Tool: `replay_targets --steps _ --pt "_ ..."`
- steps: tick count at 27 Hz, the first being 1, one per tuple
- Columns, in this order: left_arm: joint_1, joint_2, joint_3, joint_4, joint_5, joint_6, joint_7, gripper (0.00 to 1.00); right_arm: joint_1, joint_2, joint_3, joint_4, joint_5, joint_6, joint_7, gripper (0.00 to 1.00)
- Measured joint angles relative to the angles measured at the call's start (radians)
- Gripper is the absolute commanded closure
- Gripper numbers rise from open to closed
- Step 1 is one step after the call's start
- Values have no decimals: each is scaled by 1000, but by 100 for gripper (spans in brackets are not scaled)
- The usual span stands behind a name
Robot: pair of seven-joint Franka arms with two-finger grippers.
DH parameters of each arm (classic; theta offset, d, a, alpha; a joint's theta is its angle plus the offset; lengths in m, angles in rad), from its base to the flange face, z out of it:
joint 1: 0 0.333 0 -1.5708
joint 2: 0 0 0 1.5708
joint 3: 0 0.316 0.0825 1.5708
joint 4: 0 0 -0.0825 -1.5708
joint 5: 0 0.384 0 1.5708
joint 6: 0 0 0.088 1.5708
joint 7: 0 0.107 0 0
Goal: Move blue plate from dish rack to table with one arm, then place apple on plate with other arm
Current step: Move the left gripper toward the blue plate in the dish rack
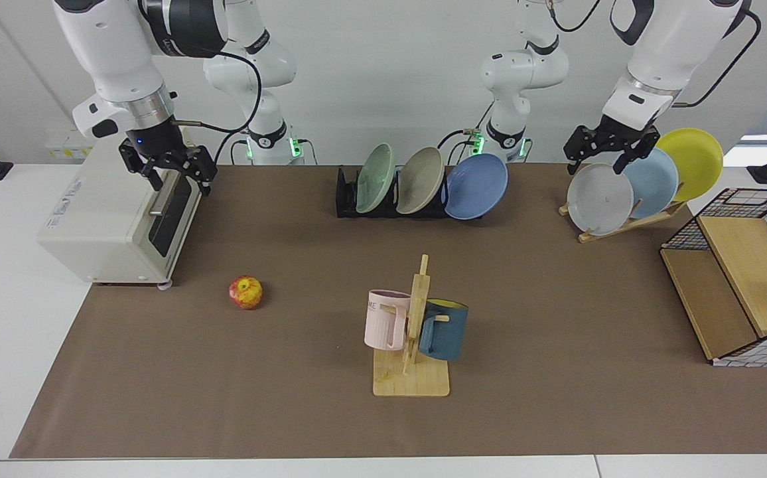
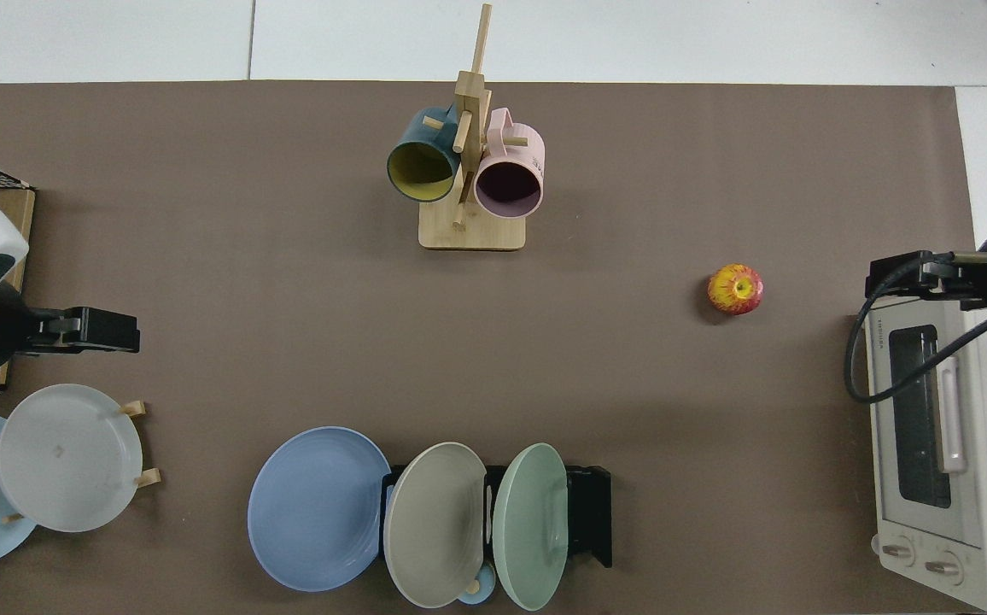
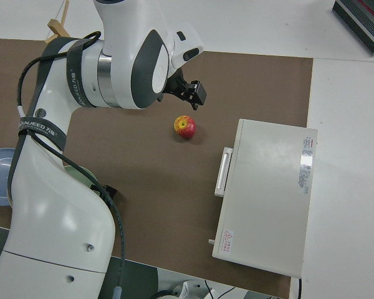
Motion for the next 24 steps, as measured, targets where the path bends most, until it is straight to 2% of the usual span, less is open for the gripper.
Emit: replay_targets --steps 17,24 --pt "0 1 -10 -3 -5 6 1 0 0 0 0 0 0 0 0 0" --pt "-9 -2 -24 -50 -5 4 1 0 0 0 0 0 0 0 0 0"
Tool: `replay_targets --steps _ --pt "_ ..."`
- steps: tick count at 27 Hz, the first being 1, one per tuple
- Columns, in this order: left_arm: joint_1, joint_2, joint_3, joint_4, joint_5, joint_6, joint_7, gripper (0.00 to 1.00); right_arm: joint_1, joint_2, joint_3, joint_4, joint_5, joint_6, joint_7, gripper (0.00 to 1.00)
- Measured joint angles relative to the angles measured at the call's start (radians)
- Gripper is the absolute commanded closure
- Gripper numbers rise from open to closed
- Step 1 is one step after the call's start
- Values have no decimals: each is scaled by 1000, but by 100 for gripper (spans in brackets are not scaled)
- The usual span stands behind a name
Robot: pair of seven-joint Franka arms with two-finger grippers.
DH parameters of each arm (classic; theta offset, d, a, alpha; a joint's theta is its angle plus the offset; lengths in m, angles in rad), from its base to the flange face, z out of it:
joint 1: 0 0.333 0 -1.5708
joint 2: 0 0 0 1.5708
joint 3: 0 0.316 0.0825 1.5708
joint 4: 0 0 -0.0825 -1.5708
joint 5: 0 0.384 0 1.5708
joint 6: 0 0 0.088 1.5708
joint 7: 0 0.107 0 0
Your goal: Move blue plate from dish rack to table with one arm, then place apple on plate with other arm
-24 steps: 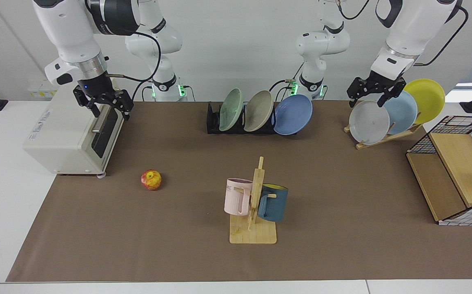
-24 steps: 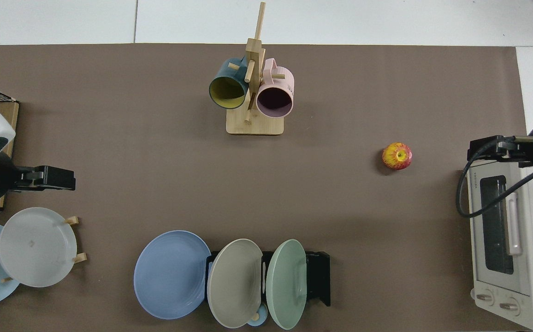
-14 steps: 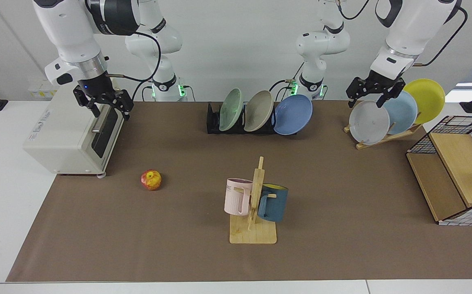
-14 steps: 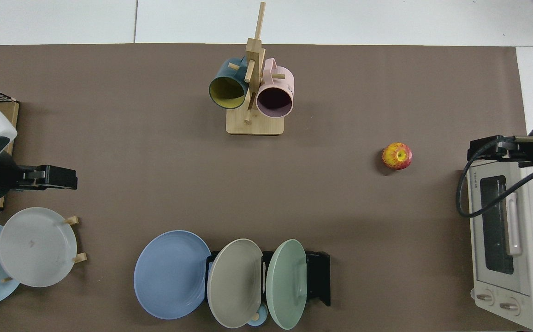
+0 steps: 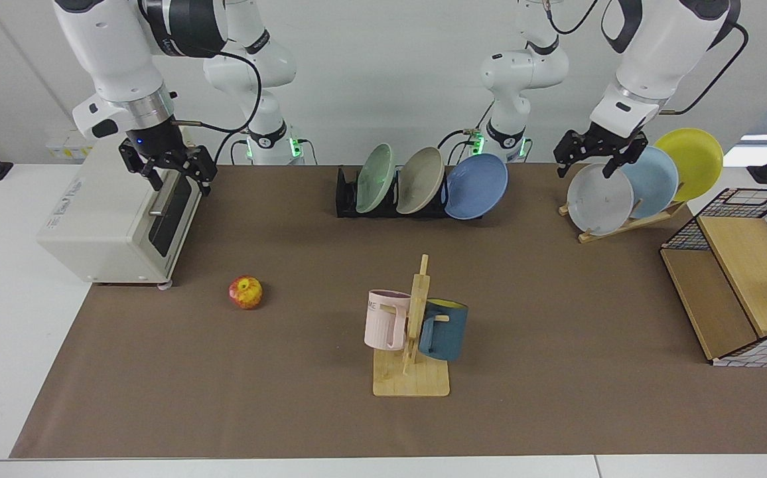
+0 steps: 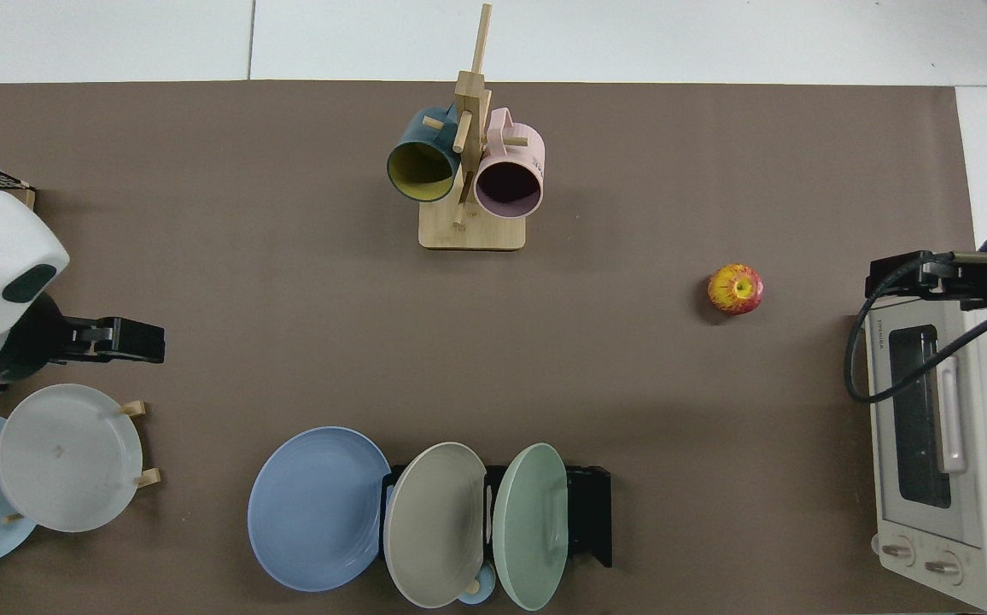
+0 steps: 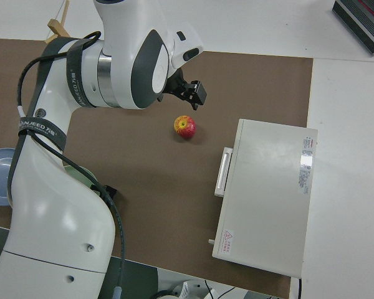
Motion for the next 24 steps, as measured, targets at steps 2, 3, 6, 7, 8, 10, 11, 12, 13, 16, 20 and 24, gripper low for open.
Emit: replay_targets --steps 2,3,6,7,8,10,11,12,13,16,20,24 --pt "-17 -13 -9 -41 0 12 -3 0 0 0 0 0 0 0 0 0" --pt "-30 -24 -13 -70 0 26 -6 0 0 0 0 0 0 0 0 0" --pt "-76 -65 -26 -166 0 77 -32 0 0 0 0 0 0 0 0 0" --pt "-91 -80 -33 -200 0 95 -43 0 0 0 0 0 0 0 0 0" --pt "-104 -97 -41 -235 0 113 -55 0 0 0 0 0 0 0 0 0" --pt "-123 -134 -61 -304 0 136 -73 0 0 0 0 0 0 0 0 0" --pt "-128 -152 -69 -332 1 140 -77 0 0 0 0 0 0 0 0 0" --pt "-131 -168 -77 -357 3 142 -80 0 0 0 0 0 0 0 0 0" --pt "-131 -186 -89 -385 6 143 -82 0 0 0 0 0 0 0 0 0" --pt "-130 -223 -141 -464 21 161 -111 0 0 0 0 0 0 0 0 0" --pt "-131 -250 -217 -549 31 203 -163 0 0 0 0 0 0 0 0 0" --pt "-135 -267 -250 -603 38 215 -169 0 0 0 0 0 0 0 0 0"
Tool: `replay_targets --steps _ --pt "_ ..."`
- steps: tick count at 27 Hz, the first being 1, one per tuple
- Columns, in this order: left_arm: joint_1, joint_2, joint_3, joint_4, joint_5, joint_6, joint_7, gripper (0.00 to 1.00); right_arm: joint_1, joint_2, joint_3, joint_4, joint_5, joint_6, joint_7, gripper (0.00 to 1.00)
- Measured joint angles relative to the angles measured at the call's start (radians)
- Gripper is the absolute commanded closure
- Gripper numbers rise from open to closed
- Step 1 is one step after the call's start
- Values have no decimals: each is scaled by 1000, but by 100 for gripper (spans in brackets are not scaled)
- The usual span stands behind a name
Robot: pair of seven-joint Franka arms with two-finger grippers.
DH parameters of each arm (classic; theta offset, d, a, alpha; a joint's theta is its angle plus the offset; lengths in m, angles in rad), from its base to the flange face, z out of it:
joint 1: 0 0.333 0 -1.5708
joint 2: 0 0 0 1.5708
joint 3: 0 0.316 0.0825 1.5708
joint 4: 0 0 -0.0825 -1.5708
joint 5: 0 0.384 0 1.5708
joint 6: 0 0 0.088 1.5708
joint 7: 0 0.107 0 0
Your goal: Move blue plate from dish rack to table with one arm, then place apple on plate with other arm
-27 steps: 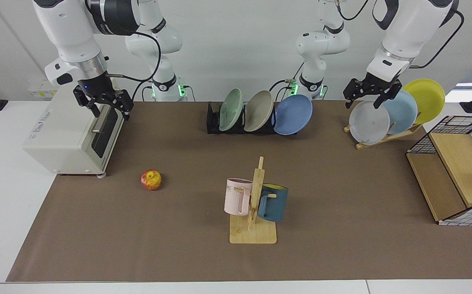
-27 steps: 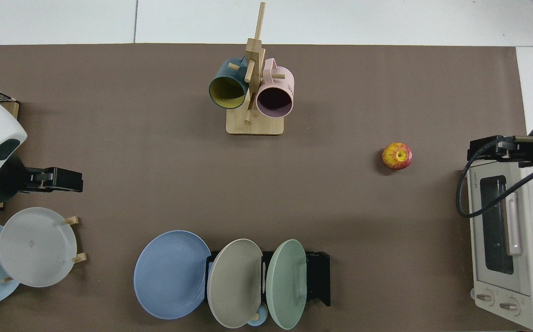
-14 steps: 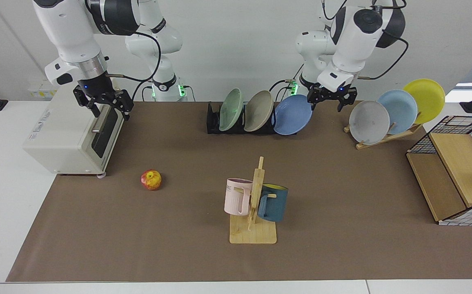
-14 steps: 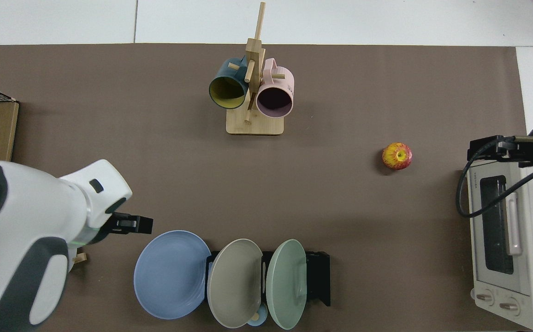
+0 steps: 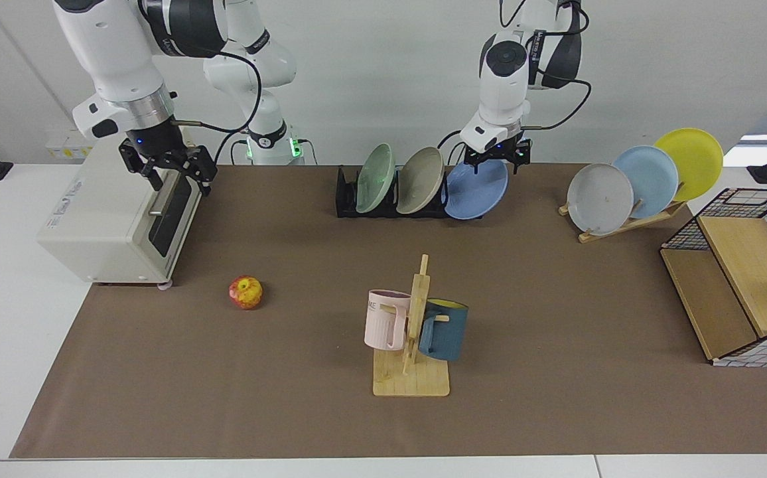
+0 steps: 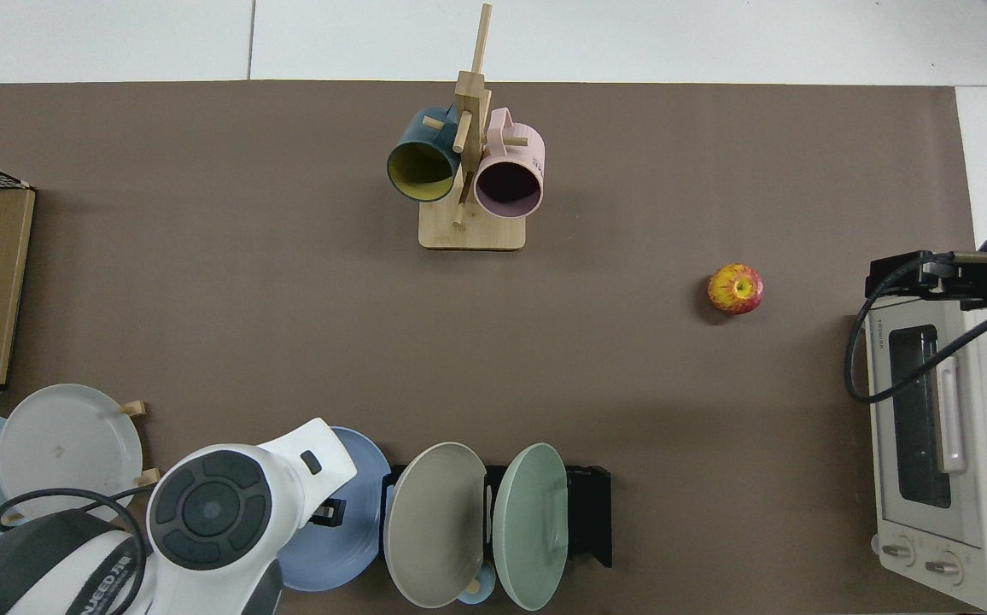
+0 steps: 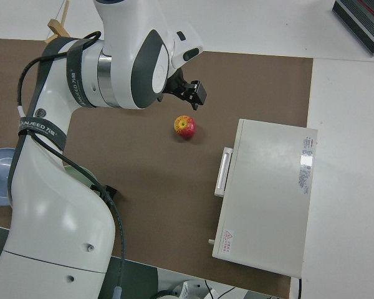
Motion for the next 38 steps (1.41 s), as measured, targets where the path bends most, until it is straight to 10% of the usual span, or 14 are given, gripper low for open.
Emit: replay_targets --steps 10,18,38 --pt "-4 -1 -43 -58 50 37 -2 1 1 -1 2 1 0 3 0 0" --pt "-4 -1 -42 -62 53 36 -2 32 4 28 5 0 8 34 0 0" --pt "16 -3 -38 -63 71 35 -3 64 54 357 13 25 42 348 3 0"
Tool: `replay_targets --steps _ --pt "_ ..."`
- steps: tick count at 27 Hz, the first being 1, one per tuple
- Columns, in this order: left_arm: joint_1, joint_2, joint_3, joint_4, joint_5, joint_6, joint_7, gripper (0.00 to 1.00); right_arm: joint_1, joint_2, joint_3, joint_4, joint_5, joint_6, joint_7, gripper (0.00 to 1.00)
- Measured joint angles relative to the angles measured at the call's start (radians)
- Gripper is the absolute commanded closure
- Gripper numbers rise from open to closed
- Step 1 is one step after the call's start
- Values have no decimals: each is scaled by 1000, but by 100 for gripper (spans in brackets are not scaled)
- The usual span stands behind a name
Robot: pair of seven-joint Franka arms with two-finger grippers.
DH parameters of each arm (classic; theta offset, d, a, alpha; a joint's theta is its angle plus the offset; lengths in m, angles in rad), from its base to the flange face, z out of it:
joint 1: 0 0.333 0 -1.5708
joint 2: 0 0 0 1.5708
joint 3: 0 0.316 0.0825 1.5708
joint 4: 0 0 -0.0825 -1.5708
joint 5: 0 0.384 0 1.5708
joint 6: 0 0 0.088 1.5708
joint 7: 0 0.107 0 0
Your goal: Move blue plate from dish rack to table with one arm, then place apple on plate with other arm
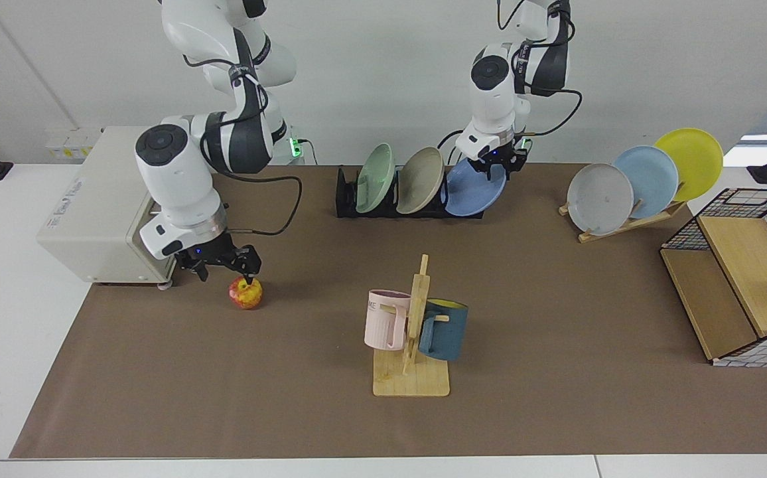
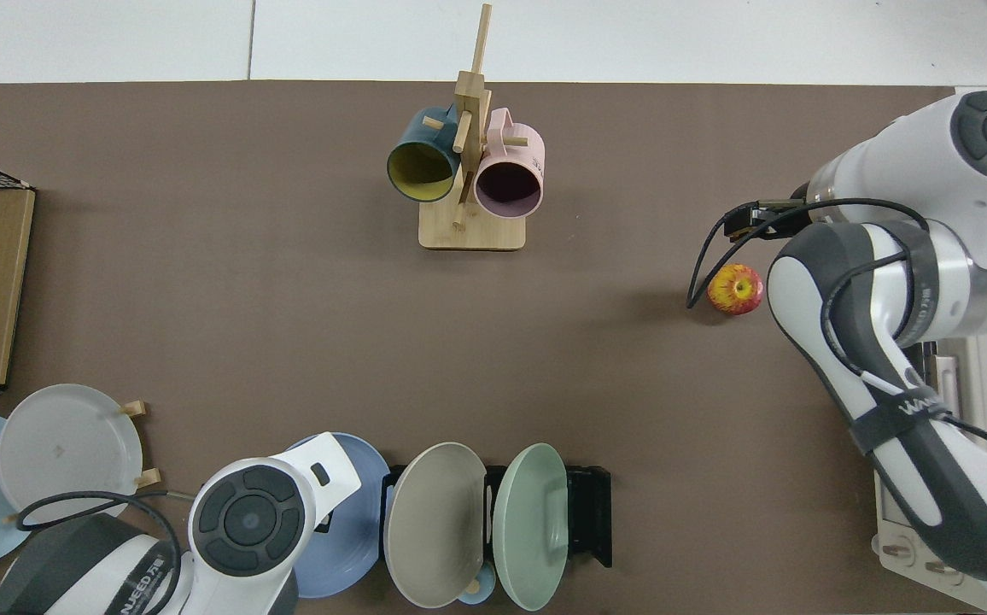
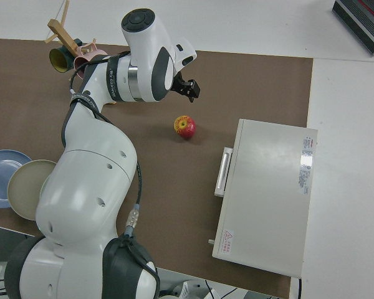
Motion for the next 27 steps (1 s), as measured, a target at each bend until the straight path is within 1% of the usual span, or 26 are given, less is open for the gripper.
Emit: replay_targets --steps 4,10,18,23,27 --pt "4 0 0 1 3 0 0 100 0 29 -1 -31 4 56 0 0" --pt "5 -4 3 8 13 -1 0 100 0 57 -1 -76 5 108 0 0" --pt "12 -5 4 25 13 -12 0 100 0 92 -1 -114 5 137 -2 0" --pt "29 -4 4 67 21 -50 0 100 0 94 -1 -146 4 153 -22 0" --pt "32 -2 4 121 38 -104 0 100 0 95 -1 -166 4 154 -36 0"
